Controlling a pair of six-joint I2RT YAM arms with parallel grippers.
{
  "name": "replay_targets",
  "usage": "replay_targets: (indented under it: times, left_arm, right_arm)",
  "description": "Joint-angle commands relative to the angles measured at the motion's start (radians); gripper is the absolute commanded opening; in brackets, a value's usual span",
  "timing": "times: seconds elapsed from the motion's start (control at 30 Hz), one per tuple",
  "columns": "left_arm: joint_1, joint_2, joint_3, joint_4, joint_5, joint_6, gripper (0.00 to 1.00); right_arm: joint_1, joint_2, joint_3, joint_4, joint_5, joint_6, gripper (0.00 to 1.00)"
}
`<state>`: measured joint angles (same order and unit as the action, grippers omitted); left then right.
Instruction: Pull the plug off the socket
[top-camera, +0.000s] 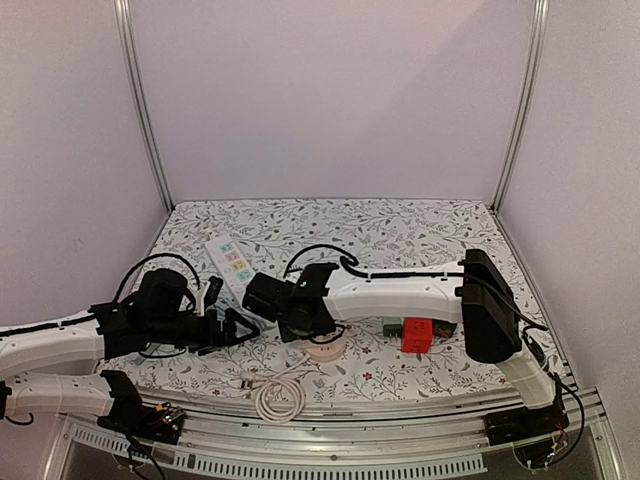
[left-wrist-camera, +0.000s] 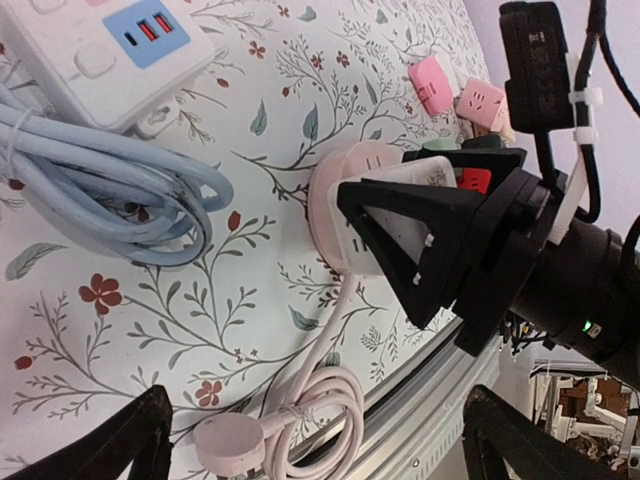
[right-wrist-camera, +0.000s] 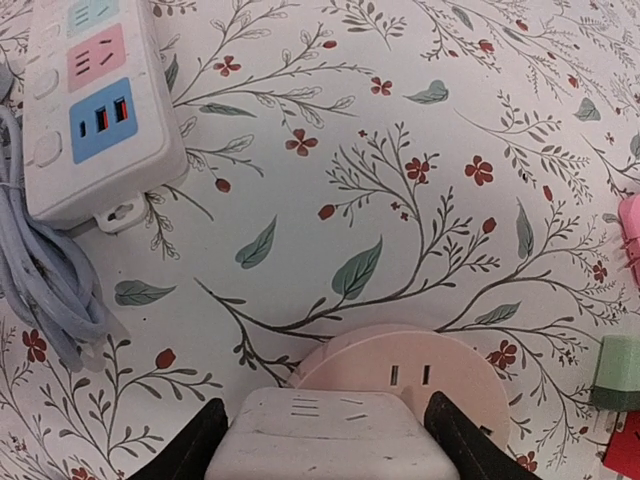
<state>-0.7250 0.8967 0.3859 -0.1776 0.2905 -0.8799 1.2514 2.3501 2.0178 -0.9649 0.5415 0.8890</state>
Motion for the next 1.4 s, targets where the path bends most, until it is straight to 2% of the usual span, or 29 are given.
replay_targets:
  times: [0.0,0.3,0.57,0.73,1.03,1.23,1.37]
  left_arm:
    - [0.026,0.0,-0.025,0.034,0.024,-0.015,0.99]
    - [0.051,0.003,-0.028,0.12,0.078,-0.109,1.0]
    - [0.053,0.079,0.035,0.219,0.156,-0.163,1.0]
    - [0.05,0.144,0.088,0.3,0.203,-0.19,1.0]
    - [0.016,0.229,0.114,0.426,0.236,-0.232,1.0]
    - [-0.033,0.267,0.157,0.422,0.228,-0.218,1.0]
    - [-0.069,0.321,0.188,0.415,0.237,-0.209,0.99]
  right_arm:
    - [0.004,-0.077,-0.136,0.168,-0.03,-0.03,0.4]
    - [0.006,-0.402,-0.561,0.667,-0.094,-0.228,0.37]
    - [0.055,-0.609,-0.778,0.925,-0.16,-0.433,0.37]
    - [0.087,-0.682,-0.791,0.933,-0.176,-0.543,0.37]
    - [0.1,-0.763,-0.815,0.956,-0.265,-0.567,0.37]
    - [0.102,-0.771,-0.83,0.956,-0.303,-0.567,0.37]
    - [0.109,-0.777,-0.843,0.95,-0.276,-0.573,0.37]
